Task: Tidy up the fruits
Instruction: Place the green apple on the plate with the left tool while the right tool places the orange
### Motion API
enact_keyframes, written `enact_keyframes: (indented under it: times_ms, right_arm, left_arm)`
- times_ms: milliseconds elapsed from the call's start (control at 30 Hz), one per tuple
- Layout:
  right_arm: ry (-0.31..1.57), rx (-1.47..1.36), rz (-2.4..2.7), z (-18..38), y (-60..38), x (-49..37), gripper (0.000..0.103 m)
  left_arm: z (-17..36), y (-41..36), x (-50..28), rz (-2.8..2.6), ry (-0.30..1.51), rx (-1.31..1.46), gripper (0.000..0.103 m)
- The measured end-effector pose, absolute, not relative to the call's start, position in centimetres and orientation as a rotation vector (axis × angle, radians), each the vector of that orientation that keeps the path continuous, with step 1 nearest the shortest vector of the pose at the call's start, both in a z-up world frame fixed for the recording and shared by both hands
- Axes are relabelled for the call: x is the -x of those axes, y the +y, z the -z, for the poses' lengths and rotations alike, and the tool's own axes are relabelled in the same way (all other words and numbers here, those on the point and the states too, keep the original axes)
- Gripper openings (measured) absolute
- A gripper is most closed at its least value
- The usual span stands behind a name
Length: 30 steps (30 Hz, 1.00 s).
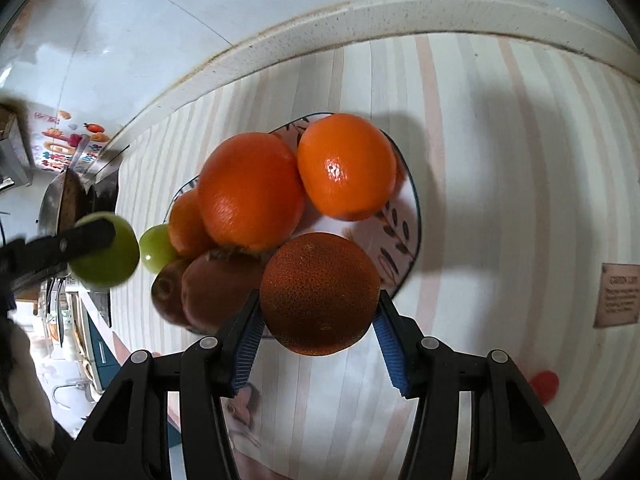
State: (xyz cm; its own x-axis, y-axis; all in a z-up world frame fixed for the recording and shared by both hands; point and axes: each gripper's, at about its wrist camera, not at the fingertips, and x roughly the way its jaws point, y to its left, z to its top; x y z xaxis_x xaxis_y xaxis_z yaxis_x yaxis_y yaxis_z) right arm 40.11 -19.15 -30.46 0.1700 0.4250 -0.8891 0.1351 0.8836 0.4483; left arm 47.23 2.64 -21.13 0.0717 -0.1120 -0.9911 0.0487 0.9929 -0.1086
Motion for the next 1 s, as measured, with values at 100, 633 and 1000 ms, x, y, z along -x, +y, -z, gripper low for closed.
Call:
enact_keyframes:
  times_ms: [100, 633, 1000]
  right_arm:
    - [1.415, -0.476, -0.215, 31.2, -19.0, -40.6, 0.056]
    - [1.444, -0.469, -0.212, 31.8, -18.1, -40.5, 0.057]
    - [1.452, -0.498, -0.205, 32.0, -18.2, -40.4, 0.059]
  left_arm:
    - [22.6, 3.3, -48.6, 0.113, 1.538, 0.055, 0.051]
    - [24.5, 1.7, -47.8, 0.170, 1.589, 0.023, 0.051]
    - [24.0, 2.5, -48.0, 0.115, 1.555, 0.001, 0.053]
